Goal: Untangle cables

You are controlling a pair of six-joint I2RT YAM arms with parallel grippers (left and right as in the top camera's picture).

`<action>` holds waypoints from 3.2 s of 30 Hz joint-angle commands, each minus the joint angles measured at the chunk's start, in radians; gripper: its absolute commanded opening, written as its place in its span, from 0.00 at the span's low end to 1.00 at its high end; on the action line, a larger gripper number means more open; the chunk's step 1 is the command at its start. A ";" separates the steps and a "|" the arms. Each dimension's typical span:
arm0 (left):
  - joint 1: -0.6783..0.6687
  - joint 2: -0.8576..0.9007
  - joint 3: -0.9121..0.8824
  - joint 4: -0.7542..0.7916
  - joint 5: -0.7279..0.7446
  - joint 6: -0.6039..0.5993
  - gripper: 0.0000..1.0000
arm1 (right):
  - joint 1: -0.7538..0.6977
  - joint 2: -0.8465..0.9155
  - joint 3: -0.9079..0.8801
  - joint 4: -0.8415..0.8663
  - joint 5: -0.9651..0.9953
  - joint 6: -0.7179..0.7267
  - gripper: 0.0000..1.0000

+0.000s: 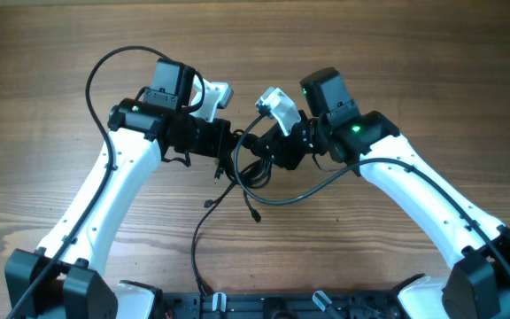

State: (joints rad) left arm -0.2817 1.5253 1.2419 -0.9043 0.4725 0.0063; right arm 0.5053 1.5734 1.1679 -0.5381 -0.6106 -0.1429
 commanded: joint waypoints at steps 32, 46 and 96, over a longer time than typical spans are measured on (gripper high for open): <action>0.024 -0.024 0.021 0.084 -0.020 -0.848 0.04 | -0.145 -0.173 0.018 -0.111 0.144 0.457 0.40; 0.241 -0.024 0.021 0.433 0.781 -0.893 0.04 | -0.143 -0.173 0.018 0.320 -0.341 0.554 0.45; 0.089 -0.007 0.021 0.166 -0.041 -0.595 0.43 | 0.031 -0.141 0.018 0.127 0.375 0.761 0.10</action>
State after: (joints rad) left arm -0.2047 1.5204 1.2659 -0.7361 0.5045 -0.6460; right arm 0.5472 1.4235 1.1767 -0.4061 -0.3130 0.6647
